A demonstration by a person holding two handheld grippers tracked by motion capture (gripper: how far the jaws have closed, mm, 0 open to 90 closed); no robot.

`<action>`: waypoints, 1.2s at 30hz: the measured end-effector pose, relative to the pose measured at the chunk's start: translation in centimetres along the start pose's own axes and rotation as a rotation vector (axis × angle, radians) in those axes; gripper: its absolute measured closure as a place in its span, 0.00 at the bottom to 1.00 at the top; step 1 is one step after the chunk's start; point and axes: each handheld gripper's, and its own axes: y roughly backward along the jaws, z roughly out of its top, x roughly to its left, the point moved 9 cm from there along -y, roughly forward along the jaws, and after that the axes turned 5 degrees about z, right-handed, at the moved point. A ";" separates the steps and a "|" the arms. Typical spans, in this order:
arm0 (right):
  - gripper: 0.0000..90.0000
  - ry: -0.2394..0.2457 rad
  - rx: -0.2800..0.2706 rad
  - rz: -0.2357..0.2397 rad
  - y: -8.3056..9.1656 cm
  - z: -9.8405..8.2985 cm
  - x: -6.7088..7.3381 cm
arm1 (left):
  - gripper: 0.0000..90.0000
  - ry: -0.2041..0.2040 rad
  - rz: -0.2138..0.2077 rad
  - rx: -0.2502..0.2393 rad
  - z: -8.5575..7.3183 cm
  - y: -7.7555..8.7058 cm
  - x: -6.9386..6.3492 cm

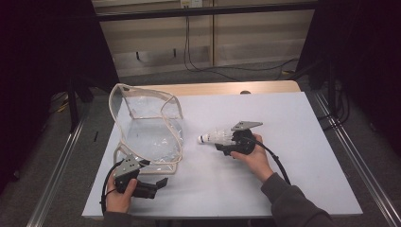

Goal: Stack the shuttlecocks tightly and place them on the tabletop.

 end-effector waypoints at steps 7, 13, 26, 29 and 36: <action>0.49 0.005 0.005 0.001 -0.3 -0.2 0.1 | 0.02 0.001 -0.001 -0.001 0.0 0.0 0.0; 0.55 0.008 0.002 -0.006 -0.4 -0.1 0.1 | 0.02 0.000 -0.003 0.000 0.0 0.0 0.0; 0.69 0.027 -0.012 -0.025 -0.7 0.3 0.2 | 0.02 -0.001 -0.002 0.001 0.0 0.0 0.0; 0.76 0.039 -0.005 -0.026 -0.8 0.2 0.3 | 0.02 0.000 -0.003 0.000 0.0 0.0 0.0; 0.95 0.065 -0.003 -0.002 -0.9 0.3 0.6 | 0.02 0.001 -0.003 0.002 -0.1 0.0 0.0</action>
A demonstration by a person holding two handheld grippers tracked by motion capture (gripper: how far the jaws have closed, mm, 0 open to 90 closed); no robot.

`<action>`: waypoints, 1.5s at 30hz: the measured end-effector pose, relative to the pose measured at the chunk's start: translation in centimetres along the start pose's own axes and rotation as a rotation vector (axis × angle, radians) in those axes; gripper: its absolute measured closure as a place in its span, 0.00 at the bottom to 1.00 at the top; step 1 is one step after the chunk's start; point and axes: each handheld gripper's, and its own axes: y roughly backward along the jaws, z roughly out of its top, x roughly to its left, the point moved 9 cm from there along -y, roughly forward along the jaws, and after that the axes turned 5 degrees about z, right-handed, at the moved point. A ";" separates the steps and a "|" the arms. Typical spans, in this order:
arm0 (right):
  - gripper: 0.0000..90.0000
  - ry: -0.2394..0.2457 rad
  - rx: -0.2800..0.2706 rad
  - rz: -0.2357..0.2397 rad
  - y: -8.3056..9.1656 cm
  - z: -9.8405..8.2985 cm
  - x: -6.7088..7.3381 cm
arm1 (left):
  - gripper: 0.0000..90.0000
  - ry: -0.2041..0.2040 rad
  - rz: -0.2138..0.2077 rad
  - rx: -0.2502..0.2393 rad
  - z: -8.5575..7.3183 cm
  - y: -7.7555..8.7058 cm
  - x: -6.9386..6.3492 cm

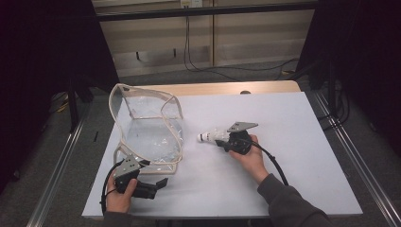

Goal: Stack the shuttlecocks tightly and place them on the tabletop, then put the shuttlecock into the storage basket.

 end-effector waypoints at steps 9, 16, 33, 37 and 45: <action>0.99 -0.021 -0.010 0.038 0.6 0.3 0.2 | 0.02 -0.001 0.000 0.002 0.0 0.0 0.0; 0.99 -0.028 -0.018 0.058 1.5 0.7 0.6 | 0.02 0.001 0.000 0.002 0.0 0.0 0.0; 0.99 -0.030 -0.019 0.090 2.5 1.3 1.2 | 0.02 0.000 -0.002 0.001 0.0 0.0 0.1; 0.99 -0.032 -0.018 0.094 2.9 1.6 1.1 | 0.02 0.003 -0.007 -0.005 0.0 0.0 0.1; 0.99 -0.034 -0.022 0.108 3.6 2.5 1.5 | 0.02 0.006 -0.005 -0.002 0.0 0.0 0.0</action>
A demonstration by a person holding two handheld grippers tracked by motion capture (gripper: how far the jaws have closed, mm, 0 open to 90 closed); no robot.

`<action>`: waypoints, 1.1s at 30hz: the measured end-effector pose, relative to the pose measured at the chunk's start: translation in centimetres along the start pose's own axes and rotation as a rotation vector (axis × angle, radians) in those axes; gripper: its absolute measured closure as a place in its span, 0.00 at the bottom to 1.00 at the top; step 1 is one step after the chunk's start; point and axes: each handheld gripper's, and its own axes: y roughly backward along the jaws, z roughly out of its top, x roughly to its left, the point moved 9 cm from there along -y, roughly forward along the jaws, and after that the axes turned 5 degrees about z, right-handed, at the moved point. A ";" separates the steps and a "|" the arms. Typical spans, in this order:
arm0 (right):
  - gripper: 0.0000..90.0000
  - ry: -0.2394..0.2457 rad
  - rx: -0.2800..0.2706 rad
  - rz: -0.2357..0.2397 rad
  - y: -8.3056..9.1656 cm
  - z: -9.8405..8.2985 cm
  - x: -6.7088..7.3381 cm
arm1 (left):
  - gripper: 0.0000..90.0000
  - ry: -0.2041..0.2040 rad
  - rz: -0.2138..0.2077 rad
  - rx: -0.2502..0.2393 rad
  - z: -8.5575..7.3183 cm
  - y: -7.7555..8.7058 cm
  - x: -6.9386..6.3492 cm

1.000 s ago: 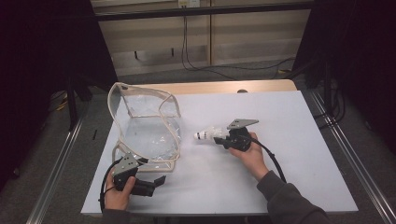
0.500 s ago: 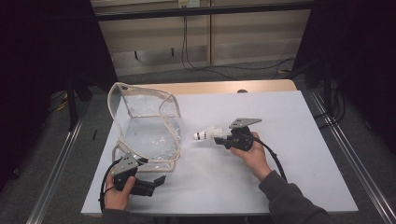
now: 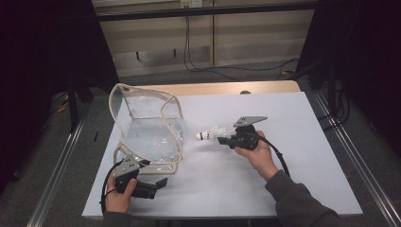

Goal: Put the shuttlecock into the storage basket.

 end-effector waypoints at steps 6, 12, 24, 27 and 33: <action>0.99 0.006 -0.003 -0.004 0.7 0.9 0.1 | 0.02 0.003 -0.003 -0.003 0.0 0.0 0.0; 0.99 0.009 -0.005 0.003 1.3 1.7 0.5 | 0.02 0.005 -0.001 -0.004 0.0 0.0 0.0; 0.99 0.017 0.001 0.007 2.5 3.3 0.9 | 0.02 0.005 0.000 -0.003 0.0 0.0 0.0; 0.99 0.023 0.003 0.002 2.7 3.9 1.1 | 0.02 0.005 0.001 -0.004 0.0 0.0 0.0; 0.99 0.020 -0.008 0.014 3.1 5.1 1.7 | 0.02 0.005 0.000 -0.004 0.0 0.0 0.0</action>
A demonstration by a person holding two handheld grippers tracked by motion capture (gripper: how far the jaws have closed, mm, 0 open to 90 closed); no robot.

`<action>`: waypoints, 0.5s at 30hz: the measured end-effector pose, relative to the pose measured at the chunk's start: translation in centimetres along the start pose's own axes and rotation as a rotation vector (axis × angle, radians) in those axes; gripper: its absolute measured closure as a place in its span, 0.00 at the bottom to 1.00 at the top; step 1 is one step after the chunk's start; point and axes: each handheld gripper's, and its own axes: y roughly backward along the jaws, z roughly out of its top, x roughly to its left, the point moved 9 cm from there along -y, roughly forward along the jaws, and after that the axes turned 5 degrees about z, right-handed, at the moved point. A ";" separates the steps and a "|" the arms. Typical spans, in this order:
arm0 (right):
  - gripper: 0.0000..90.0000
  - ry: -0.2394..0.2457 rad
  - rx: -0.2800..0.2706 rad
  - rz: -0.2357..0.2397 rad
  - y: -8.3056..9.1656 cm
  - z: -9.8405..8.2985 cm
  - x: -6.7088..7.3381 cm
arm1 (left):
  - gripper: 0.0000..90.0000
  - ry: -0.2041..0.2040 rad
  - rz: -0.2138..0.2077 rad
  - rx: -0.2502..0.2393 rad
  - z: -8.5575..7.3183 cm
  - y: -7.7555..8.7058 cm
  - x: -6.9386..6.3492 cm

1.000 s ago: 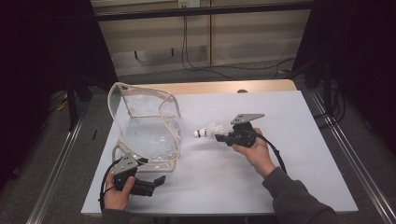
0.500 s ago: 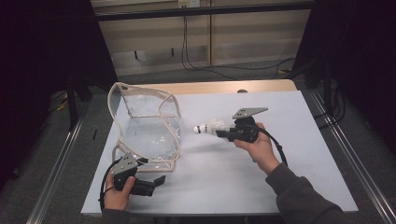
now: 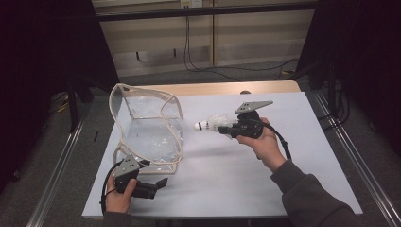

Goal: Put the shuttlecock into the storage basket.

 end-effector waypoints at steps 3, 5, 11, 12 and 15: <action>0.99 0.011 0.003 0.005 0.0 0.6 0.4 | 0.02 0.000 -0.002 0.000 0.0 0.0 0.0; 0.99 0.013 0.000 0.008 0.1 1.1 0.7 | 0.02 0.000 0.000 0.001 0.0 0.0 0.0; 0.99 0.021 -0.008 0.017 0.3 2.3 1.3 | 0.02 -0.002 -0.003 -0.001 0.0 0.0 0.0; 0.99 0.021 -0.006 0.016 0.4 2.4 1.4 | 0.02 -0.001 -0.003 -0.001 0.0 0.0 0.0; 0.99 0.029 0.000 0.011 0.6 2.9 1.5 | 0.02 -0.001 0.000 -0.001 0.0 0.0 0.0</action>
